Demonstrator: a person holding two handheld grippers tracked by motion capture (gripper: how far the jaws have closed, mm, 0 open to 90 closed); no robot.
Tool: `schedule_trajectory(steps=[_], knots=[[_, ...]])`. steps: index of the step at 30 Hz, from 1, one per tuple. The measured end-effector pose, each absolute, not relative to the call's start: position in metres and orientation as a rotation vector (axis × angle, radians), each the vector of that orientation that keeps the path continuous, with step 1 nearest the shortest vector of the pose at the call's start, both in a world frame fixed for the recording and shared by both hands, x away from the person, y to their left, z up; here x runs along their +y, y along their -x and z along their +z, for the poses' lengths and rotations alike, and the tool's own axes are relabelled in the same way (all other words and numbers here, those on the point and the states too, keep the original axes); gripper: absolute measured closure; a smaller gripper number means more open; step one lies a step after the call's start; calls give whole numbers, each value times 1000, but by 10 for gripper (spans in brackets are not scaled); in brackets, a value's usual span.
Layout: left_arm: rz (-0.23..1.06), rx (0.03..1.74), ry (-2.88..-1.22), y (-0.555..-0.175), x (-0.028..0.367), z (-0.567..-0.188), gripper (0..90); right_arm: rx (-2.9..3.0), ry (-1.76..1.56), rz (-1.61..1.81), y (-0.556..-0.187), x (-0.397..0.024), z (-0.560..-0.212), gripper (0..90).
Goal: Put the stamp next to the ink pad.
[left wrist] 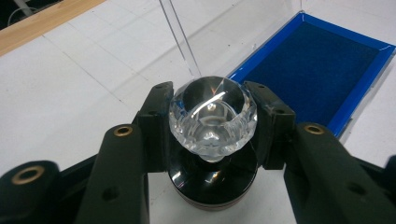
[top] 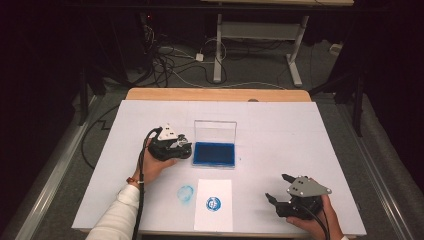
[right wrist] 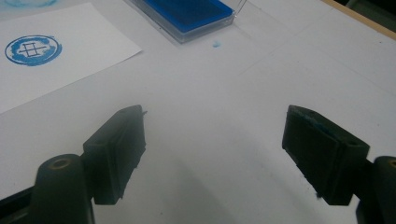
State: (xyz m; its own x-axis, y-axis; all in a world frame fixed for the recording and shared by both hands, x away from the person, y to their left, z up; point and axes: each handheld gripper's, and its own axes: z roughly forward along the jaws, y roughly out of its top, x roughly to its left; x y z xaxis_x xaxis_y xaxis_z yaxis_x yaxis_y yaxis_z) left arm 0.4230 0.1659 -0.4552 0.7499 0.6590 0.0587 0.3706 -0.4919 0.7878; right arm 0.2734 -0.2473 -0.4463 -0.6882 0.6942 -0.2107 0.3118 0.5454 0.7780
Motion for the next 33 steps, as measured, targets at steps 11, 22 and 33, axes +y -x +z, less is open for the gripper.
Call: schedule_trajectory(steps=[11,22,33], knots=[[470,780,-2104,-421,168,-450,452,2278,-813,1007,-273,-248,-446,216],[550,761,-2019,-408,176,-428,349,2269,-806,1011,-273,-248,-445,215],[657,716,-2004,-392,176,-414,239,2263,-800,1019,-271,-247,-444,215]])
